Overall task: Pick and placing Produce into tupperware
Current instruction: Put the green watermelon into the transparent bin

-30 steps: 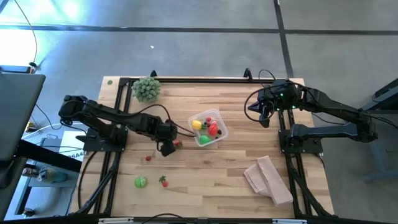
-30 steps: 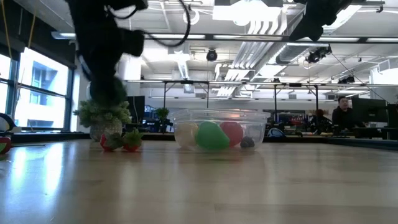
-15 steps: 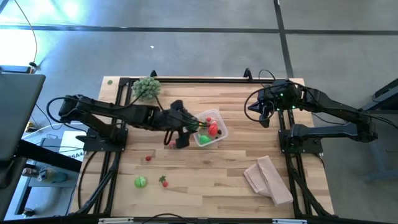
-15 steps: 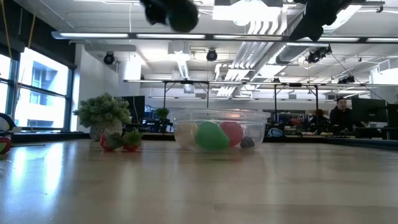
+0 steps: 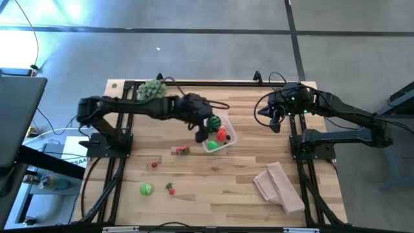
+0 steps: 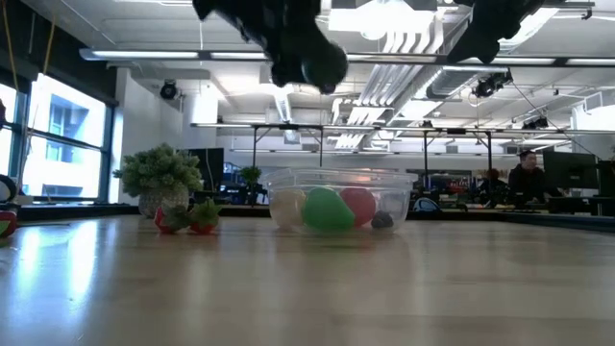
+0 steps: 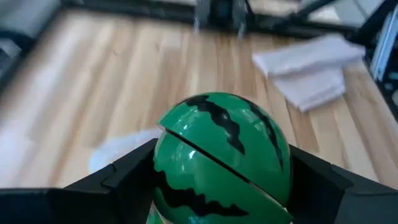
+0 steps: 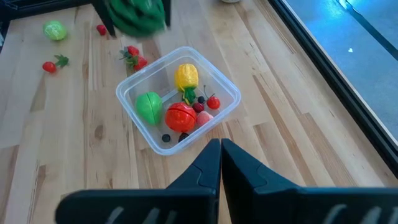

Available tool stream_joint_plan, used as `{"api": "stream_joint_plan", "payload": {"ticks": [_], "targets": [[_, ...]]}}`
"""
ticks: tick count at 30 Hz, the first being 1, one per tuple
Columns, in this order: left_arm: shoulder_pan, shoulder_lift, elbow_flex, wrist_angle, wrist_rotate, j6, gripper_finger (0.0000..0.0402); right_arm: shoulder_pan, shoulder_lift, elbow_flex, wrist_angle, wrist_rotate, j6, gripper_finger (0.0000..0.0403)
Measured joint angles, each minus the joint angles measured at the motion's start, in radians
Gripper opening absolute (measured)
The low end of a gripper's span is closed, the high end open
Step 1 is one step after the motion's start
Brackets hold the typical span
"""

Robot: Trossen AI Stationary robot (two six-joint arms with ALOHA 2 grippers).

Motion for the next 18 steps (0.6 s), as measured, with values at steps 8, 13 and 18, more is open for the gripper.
{"api": "stream_joint_plan", "payload": {"ticks": [8, 13, 18], "targets": [[0.046, 0.157, -0.001, -0.02, 0.109, -0.012, 0.027, 0.0, 0.0, 0.0, 0.0, 0.0, 0.0, 0.0004], [0.043, 0.213, -0.001, -0.07, 0.114, -0.011, 0.0277, 0.0, 0.0, 0.0, 0.0, 0.0, 0.0, 0.0004], [0.043, 0.241, -0.001, -0.104, 0.091, -0.009, 0.0279, 0.0, 0.0, 0.0, 0.0, 0.0, 0.0, 0.0004]]}}
